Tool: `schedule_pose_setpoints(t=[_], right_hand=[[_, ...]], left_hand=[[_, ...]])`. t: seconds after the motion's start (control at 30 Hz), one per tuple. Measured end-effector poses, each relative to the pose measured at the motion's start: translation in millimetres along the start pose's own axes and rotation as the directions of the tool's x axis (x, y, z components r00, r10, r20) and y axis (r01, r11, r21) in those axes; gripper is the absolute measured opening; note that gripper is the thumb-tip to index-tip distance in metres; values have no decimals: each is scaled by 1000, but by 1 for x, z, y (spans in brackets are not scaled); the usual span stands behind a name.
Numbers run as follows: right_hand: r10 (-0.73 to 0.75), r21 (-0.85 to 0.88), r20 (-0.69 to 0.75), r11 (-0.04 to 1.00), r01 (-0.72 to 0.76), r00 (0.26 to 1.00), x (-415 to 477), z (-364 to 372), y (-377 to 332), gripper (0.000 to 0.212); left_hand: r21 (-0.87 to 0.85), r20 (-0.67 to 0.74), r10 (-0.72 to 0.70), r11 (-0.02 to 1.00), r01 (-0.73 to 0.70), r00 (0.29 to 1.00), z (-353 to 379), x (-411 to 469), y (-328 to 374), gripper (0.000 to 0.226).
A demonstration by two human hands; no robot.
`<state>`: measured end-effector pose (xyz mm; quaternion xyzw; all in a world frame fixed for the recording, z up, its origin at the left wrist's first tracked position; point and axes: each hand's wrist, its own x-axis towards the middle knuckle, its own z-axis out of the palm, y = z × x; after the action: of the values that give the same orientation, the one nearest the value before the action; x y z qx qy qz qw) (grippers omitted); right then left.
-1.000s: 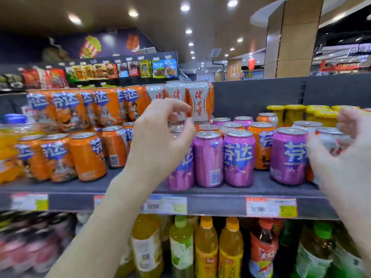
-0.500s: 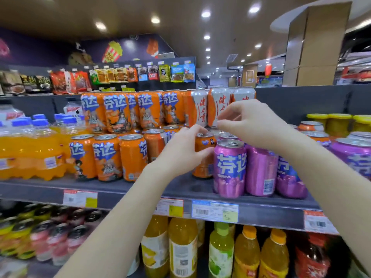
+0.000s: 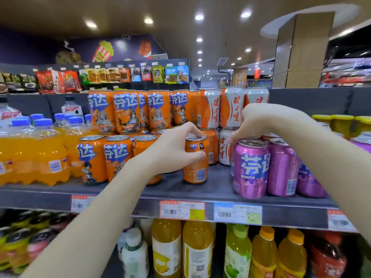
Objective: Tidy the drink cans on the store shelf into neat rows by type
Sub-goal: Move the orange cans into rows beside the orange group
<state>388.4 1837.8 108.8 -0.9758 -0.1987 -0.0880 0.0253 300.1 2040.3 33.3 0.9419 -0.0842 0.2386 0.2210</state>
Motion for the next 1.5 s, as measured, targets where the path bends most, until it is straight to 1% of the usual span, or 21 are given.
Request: schedule_pose_setpoints(t=[0.13,0.33,0.4,0.47,0.57,0.63,0.73,0.8,0.87,0.9,0.97,1.03,1.07,1.17,1.23,1.33,1.4,1.43,1.5], right_hand=[[33,-24,20,999,-32,999,5,2,-7,59],[85,-40,74,996,-82,994,7,0,-10,59],[68,-25,79,997,-66,995,9,-1,-7,56],[31,-5,97,1000,-31,995,11,-2,-5,49],[-59,143,149,989,38,987,14,-2,-2,44],[-131,262,184,962,80,974,16,0,1,47],[-216,395,200,911,123,956,17,3,5,51],[-235,472,181,873,126,955,16,2,8,46],[-228,484,145,865,132,963,14,1,9,37],[-216,459,109,877,144,970,13,1,8,33],[-188,367,-14,913,180,982,9,2,2,28],[-202,303,-134,924,234,970,2,4,-11,27],[-224,304,-159,915,264,961,-4,4,-19,28],[-284,322,-138,893,314,949,-26,5,-48,36],[-277,299,-123,905,302,953,-40,11,-67,46],[-246,314,-48,916,249,968,-51,37,-87,56],[-209,407,-33,890,204,977,-50,58,-95,66],[-177,489,-49,854,178,983,-48,66,-97,71],[-94,671,-94,730,133,991,-44,80,-99,75]], left_hand=[[-16,47,40,999,-39,998,-15,-5,-6,45],[41,127,82,995,-88,989,-28,-3,-13,47],[48,147,95,994,-103,985,-30,-4,-15,48],[66,161,119,989,-131,980,-31,-3,-14,48],[89,191,117,987,-136,975,-35,-2,-12,47],[100,215,111,986,-135,970,-37,-1,-10,46],[107,243,107,985,-136,964,-39,-1,-9,46],[133,265,105,981,-144,958,-40,2,-9,46],[172,284,106,972,-160,953,-42,5,-7,46],[186,279,109,969,-165,954,-42,7,-6,44],[190,251,112,968,-162,962,-42,10,-4,43],[178,242,116,971,-162,963,-43,12,-3,42],[167,250,123,972,-168,960,-45,13,-4,40],[103,291,130,981,-166,948,-53,14,-10,34],[55,306,122,988,-146,944,-60,13,-15,33],[1,327,118,992,-125,938,-68,11,-22,35],[-47,362,109,994,-98,926,-72,10,-26,35],[-76,378,108,993,-85,919,-73,10,-28,34],[-127,403,111,990,-65,909,-74,10,-29,32]])
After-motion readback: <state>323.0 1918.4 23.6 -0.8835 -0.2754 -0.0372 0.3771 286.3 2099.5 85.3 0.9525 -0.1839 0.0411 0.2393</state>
